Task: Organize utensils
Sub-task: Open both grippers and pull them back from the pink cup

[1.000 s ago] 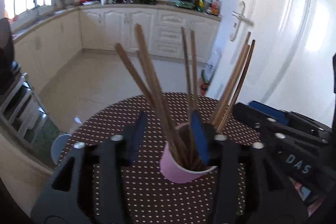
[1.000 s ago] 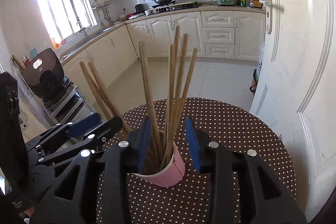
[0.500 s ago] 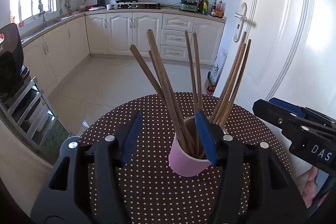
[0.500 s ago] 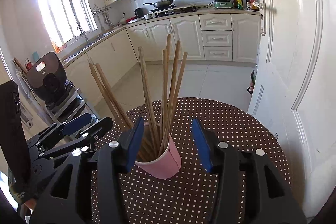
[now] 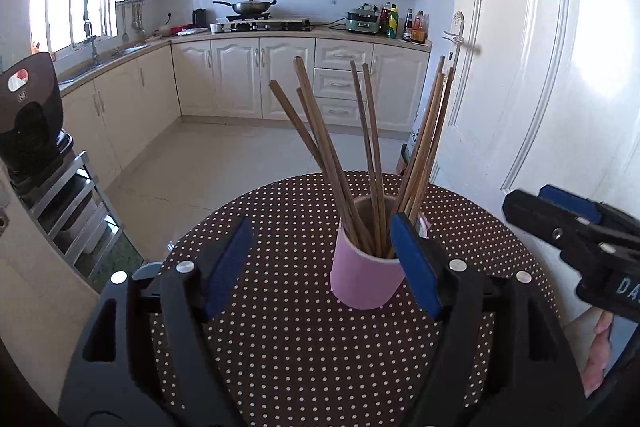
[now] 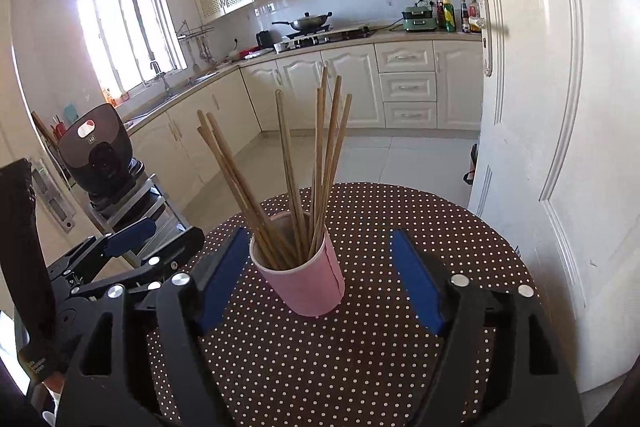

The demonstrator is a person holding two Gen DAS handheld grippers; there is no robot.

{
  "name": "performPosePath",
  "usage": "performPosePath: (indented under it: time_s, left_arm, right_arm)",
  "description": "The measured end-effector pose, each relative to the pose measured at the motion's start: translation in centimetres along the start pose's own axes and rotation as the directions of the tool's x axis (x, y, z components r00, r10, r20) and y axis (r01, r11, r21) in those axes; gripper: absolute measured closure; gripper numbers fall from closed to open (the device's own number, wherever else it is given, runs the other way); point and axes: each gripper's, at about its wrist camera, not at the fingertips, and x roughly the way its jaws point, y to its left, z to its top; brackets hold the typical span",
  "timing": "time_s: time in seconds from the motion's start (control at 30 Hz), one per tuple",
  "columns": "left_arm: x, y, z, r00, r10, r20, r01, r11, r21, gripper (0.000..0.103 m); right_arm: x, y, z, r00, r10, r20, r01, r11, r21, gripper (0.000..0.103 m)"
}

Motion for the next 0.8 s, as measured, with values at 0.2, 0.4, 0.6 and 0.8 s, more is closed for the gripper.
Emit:
performPosePath:
  time_s: [0.2,0.4,0.6,0.8]
  left_arm:
    - [-1.6,-0.3,-2.2,1.0,0.013,-0.001,-0.013,1.0,0.016,0.029]
    - [-3.4,-0.6,-3.9,0.999,0.037,0.031,-0.038,0.999,0.031,0.026]
    - [-5.4,-0.9,-5.7,0.997,0.045,0.07,-0.047,0.998,0.03,0.022]
    - [-7.3,-1.6,-6.8,0.992,0.056,0.113,-0.061,0.998,0.036,0.018]
  right_arm:
    - [-2.0,0.5,-2.2,0.999,0.005,0.039,-0.006,1.0,0.023,0.025]
    - [-3.9,0.9,-4.0,0.995,-0.022,0.1,0.021,1.0,0.009,0.017]
    - [-5.4,0.9,-6.5,0.986,-0.033,0.165,0.028,0.999,0.037,0.013]
    - [-7.2,1.0,-8.5,0.967,-0.082,0.241,0.076,0.997,0.032,0.012]
